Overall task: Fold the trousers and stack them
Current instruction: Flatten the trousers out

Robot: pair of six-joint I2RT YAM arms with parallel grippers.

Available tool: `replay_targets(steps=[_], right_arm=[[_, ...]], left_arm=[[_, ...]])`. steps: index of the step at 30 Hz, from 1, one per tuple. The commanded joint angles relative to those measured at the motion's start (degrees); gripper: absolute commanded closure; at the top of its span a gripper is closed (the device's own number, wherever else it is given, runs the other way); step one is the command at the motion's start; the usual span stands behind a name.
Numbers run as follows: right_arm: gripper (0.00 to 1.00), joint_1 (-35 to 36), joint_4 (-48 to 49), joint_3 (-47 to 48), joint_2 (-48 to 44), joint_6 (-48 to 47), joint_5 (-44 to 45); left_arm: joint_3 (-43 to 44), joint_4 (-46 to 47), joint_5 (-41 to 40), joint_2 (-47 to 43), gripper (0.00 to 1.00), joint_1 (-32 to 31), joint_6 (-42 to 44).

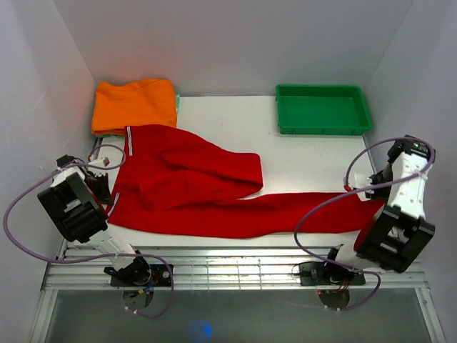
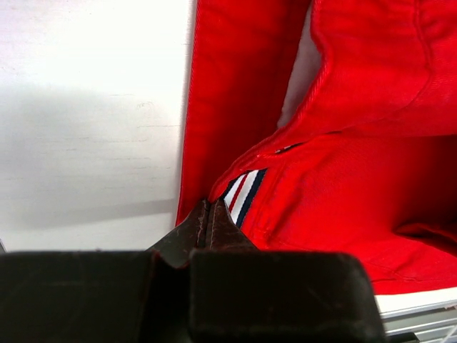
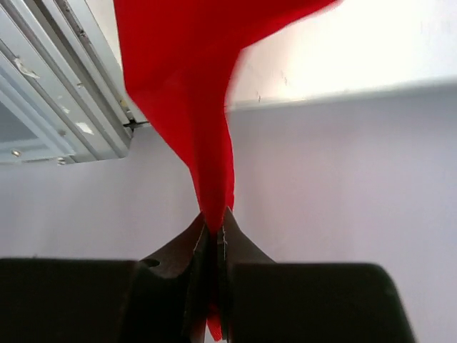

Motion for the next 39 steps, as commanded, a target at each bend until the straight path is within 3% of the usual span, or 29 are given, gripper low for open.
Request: replay_targets(steps=[1,6,8,11,12,13,14,18,21,22,25,26,28,29,31,33,36,39], right_arm=[[0.92,7.53,0.38,4.88,19.10,-0.55,4.79],[0.92,10.09,0.38,31.03,43.60,13.03,2.40],[0.92,10.09,0.47,34.95,50.82,15.61,3.72],[0.64,10.00,0.47,34.36,53.56,19.74,6.71],[0.34,10.00,0.47,33.66,53.13,20.88,6.45],[0.11,10.00,0.47,32.95,50.95,21.07,4.45],[0.02,10.09,0.47,32.77,49.36,21.07,3.12],[0.08,11.23,0.38,33.99,41.45,19.31,-3.64],[0.06,14.12,0.38,39.96,36.78,23.34,-15.05],[0.06,15.26,0.38,42.15,35.38,28.92,-22.66],[0.00,23.51,1.69,47.09,33.27,39.22,-33.59],[0.00,29.45,5.61,47.44,33.08,49.53,-35.20],[0.06,36.60,11.95,46.40,32.82,61.09,-38.71],[0.09,42.99,20.86,45.26,32.56,73.42,-39.16],[0.10,49.00,30.83,40.08,32.03,84.30,-38.73],[0.11,57.61,43.89,36.57,31.77,93.09,-38.47],[0.12,68.25,57.28,32.33,33.59,98.03,-34.35],[0.14,75.90,63.20,34.61,36.94,105.59,-32.86]], left_arm=[[-3.95,2.33,0.80,0.21,1.00,-0.37,0.47],[-1.94,2.24,-1.14,-0.85,1.00,-0.37,-0.68],[-1.23,2.06,-2.36,-1.55,1.00,-0.37,-0.59],[-0.61,1.28,-2.72,-3.74,1.00,-0.28,0.63],[-0.35,1.01,-2.46,-4.53,1.00,-0.28,1.68],[-0.35,0.66,-1.94,-6.11,1.00,-0.28,2.30],[-0.44,0.14,-1.67,-6.90,1.00,-0.28,2.74],[-1.84,-0.83,-1.23,-10.25,1.00,-0.19,5.38],[-3.16,-3.12,1.40,-12.71,1.00,-0.19,7.05],[-4.03,-3.12,2.97,-13.41,1.00,-0.19,7.06],[-4.48,-3.74,5.01,-14.03,1.00,-0.19,6.88],[-4.48,-3.65,5.19,-13.86,1.00,-0.19,6.44],[-4.65,-3.65,5.27,-12.98,1.00,-0.19,6.00],[-4.66,-3.56,5.45,-12.80,1.00,-0.19,5.74],[-4.74,-3.39,5.54,-12.36,1.00,-0.19,5.21],[-4.74,-3.65,6.50,-12.10,1.00,-0.19,4.51],[-4.22,-5.05,9.49,-10.34,1.00,-0.10,3.37],[-3.95,-5.14,11.94,-9.29,1.00,-0.10,2.14]])
